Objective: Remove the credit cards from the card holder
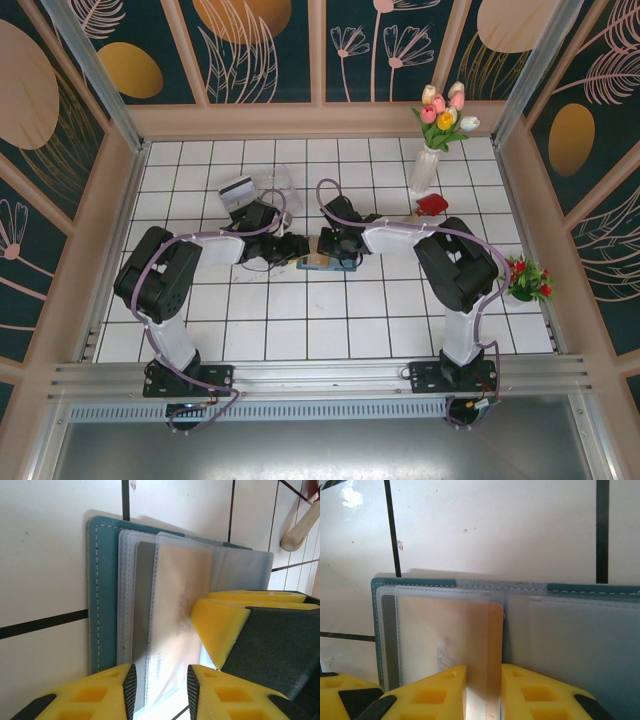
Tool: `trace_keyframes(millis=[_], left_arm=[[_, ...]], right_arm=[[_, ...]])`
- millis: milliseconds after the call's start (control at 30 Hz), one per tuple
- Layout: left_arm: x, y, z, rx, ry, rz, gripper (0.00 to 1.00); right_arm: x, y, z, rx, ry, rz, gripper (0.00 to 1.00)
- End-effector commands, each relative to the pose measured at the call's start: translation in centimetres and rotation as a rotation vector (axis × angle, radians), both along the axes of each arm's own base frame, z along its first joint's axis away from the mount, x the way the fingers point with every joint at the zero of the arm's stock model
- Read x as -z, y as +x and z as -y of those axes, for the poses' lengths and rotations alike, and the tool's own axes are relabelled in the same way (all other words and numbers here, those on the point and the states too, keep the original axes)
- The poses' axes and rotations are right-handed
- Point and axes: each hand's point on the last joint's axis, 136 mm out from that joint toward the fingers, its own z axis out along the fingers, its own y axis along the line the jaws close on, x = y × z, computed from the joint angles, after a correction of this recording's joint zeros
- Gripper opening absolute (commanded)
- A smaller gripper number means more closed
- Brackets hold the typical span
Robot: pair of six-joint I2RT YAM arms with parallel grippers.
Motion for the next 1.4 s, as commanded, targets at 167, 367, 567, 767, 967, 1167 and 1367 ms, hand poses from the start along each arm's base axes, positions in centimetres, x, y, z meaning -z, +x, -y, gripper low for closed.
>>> trace_keyframes(millis=[167, 367, 567, 767, 967, 1167, 1367], left_arm=[[1.9, -1.4, -0.3, 0.026, 0.042, -0.071, 0.36], [2.4, -2.0, 0.1, 0.057, 0.09, -0.083, 0.36], [2.2, -1.8, 0.9, 0.076, 0.097, -0.075, 0.34], [1.4, -1.4, 1.3, 0.091, 0.079, -0.054, 0.33], [1.5, -1.8, 1.4, 0.105, 0.076, -0.065, 0.34], [1.5, -1.7, 0.4, 0.084, 0.134, -0.051, 0.35], [-2.2, -0.2, 1.0, 0.081, 0.114, 0.032, 0.35]], right_arm=[[3.0, -2.3, 1.5, -0.002, -0.047, -0.101, 0.24], [3.0, -2.3, 1.3, -0.001, -0.031, -0.105, 0.23], [3.1, -2.6, 1.3, 0.0, -0.022, -0.114, 0.21], [3.0, -2.6, 1.2, 0.002, -0.009, -0.113, 0.21], [3.0, -2.6, 1.3, 0.005, 0.001, -0.115, 0.21], [3.3, -2.7, 1.7, 0.019, -0.004, -0.124, 0.19], [4.0, -2.9, 2.6, 0.031, -0.049, -0.136, 0.18]])
